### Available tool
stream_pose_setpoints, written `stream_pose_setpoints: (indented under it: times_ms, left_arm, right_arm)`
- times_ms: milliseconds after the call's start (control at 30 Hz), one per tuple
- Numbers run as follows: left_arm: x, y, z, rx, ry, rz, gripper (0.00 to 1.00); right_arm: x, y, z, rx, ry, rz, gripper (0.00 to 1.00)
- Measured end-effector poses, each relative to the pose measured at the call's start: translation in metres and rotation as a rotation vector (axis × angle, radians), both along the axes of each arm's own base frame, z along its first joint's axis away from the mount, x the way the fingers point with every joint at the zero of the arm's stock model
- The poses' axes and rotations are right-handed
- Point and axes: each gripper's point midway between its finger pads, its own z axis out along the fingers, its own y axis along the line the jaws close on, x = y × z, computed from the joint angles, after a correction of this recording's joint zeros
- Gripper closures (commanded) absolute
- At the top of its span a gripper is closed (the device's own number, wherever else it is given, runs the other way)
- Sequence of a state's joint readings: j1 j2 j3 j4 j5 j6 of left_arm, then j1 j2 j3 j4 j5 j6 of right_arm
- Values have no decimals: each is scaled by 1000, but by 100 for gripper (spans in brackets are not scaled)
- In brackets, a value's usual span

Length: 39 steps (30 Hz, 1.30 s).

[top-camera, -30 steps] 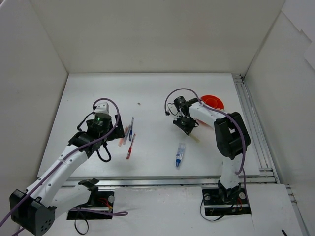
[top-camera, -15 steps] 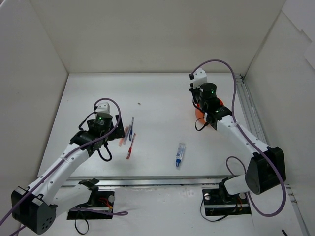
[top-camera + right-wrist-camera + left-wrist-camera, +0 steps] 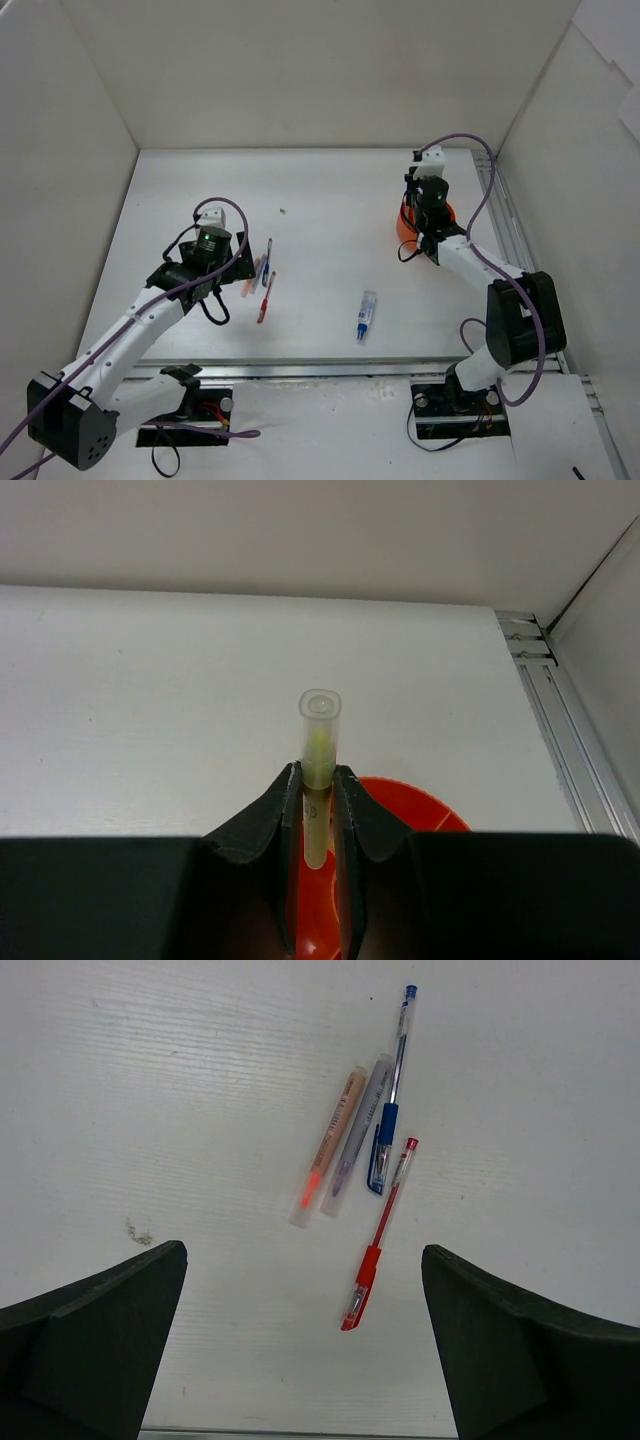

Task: Sort the stationery into containers
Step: Place the pen in the storage box.

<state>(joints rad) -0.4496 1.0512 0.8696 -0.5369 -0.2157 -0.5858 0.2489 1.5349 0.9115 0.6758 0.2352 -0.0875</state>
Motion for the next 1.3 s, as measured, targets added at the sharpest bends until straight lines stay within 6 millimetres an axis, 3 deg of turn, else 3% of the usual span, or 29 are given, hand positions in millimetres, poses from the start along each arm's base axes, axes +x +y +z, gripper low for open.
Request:
stream_pose_setpoints:
  times_ms: [167,600,733,767,933,967,1033,1100,1133,1167,1300]
  left_arm:
    - [1,0,0,1,2,0,0]
    - [2,-1,-6,10,21,0,0]
    - [2,-1,-8,14,29,0,0]
    - [3,-1,-9,15,33,0,0]
    - [3,-2,-13,21,45,0,0]
    - [3,-2,-13,21,45,0,0]
    - [3,-2,-13,21,45,-1,0]
    - [3,-2,-13,20,45,-1,0]
    - [3,-2,-13,20,45,0,0]
    - [3,-2,-12,20,45,0,0]
    - [3,-2,-12,20,45,0,0]
  right_arm:
    - [6,2,0,51,-36,2,100]
    - [-5,2,-34,114,9,-2,99]
    - [-7,2,-39,125,13,-5,82]
    - [-8,2,-40,128,16,-6,70]
    - [-12,2,-47,142,29,-5,50]
    - [-13,3,-47,144,29,-2,40]
    - [-16,4,-43,150,22,9,33]
    - [-19,6,-33,160,1,27,24]
    - [-21,8,-25,166,-15,40,7]
    - [-23,10,-17,175,-33,51,2]
    - [-39,17,25,191,-125,103,2]
